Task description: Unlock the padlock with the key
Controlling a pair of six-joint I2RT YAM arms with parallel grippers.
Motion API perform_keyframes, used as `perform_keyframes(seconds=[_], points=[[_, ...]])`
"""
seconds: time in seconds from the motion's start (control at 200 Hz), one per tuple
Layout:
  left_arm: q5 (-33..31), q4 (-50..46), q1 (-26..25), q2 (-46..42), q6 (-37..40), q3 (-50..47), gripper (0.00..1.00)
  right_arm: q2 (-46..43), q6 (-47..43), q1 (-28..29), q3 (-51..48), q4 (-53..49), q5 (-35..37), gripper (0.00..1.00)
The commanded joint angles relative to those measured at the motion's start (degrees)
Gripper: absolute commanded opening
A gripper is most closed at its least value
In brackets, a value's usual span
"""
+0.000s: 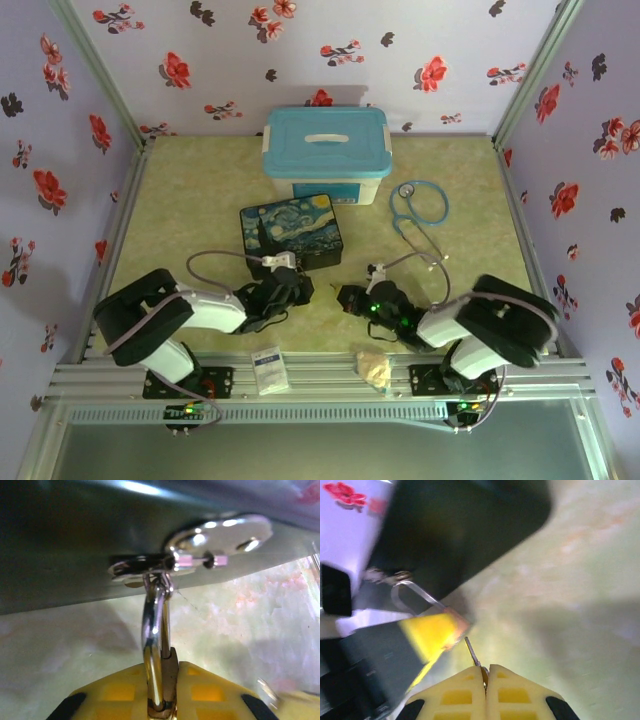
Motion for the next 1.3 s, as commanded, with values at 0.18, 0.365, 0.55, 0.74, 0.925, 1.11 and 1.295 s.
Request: perform_keyframes(seconds=[0.18, 0.365, 0.55, 0.74, 0.925, 1.11, 1.295], points=[[-1.75, 1.14, -0.62, -6.47, -2.77, -1.14, 0.07, 13.7, 4.24, -1.39, 4.86, 19.31, -16.03, 0.0], [-3.01, 5.93, -0.55, -6.62, -4.77, -3.73, 0.03, 17.04, 5.57, -1.22, 6.19, 19.35, -16.08, 0.0], [-2.44, 11.49, -0.4, -5.87, -6.99, -5.39, 0.03, 16.98, 5.55, -0.83, 5.54, 19.38, -15.17, 0.0], [-1.94, 12.09, -0.38, -6.99, -7.97, -5.93, 0.02, 16.3, 5.38, -0.18, 6.71, 19.35, -15.64, 0.0], [-1.25, 11.31, -0.44, -7.98, -7.76, -5.65, 0.02, 15.05, 4.72, -0.14, 6.79, 19.4, -15.44, 0.0], [-1.18, 11.02, -0.43, -8.65, -8.04, -5.7, 0.02, 12.75, 3.96, -0.74, 5.17, 19.38, -14.62, 0.0], [0.83, 17.01, -0.75, -7.81, -11.8, -6.85, 0.02, 12.74, 3.67, 0.07, 7.37, 19.4, -14.26, 0.0]])
